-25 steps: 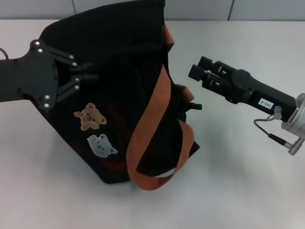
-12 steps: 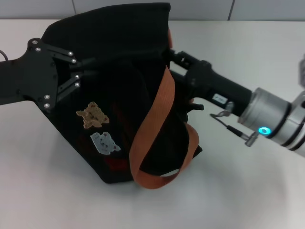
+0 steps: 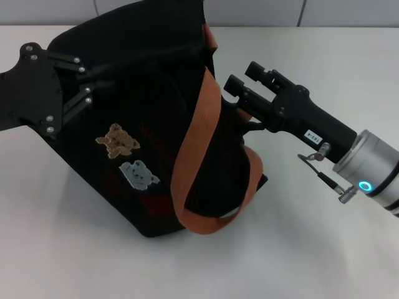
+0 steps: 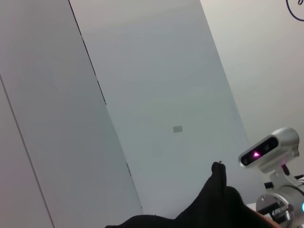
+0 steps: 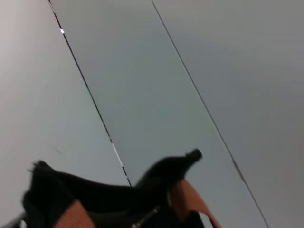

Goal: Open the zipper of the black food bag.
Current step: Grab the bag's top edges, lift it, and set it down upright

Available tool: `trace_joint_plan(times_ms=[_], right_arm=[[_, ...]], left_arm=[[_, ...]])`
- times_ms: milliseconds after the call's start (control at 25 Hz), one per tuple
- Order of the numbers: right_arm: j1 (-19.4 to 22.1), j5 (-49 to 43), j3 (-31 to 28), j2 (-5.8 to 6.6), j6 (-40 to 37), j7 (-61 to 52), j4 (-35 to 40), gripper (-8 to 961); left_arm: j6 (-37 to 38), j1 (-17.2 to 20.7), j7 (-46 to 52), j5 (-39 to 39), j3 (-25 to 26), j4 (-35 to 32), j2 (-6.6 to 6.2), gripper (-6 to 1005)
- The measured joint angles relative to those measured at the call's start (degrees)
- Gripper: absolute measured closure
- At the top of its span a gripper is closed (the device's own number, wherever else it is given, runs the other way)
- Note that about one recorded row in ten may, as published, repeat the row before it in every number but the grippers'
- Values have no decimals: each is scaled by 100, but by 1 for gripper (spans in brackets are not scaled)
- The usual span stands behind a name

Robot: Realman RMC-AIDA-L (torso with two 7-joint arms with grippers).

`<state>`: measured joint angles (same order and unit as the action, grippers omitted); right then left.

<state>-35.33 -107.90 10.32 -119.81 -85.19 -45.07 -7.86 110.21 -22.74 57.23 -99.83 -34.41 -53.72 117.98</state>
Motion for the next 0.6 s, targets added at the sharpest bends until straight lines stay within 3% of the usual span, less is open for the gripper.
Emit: trace_joint_plan(times_ms=[400, 600], right_arm=[[-260, -45, 15, -10, -172, 270, -45, 219], [-474, -27, -115, -8, 311, 1210, -308, 219]], left_arm=[[19, -50, -2, 5, -50, 66, 21, 929], [26, -52, -2, 8, -49, 74, 28, 929]])
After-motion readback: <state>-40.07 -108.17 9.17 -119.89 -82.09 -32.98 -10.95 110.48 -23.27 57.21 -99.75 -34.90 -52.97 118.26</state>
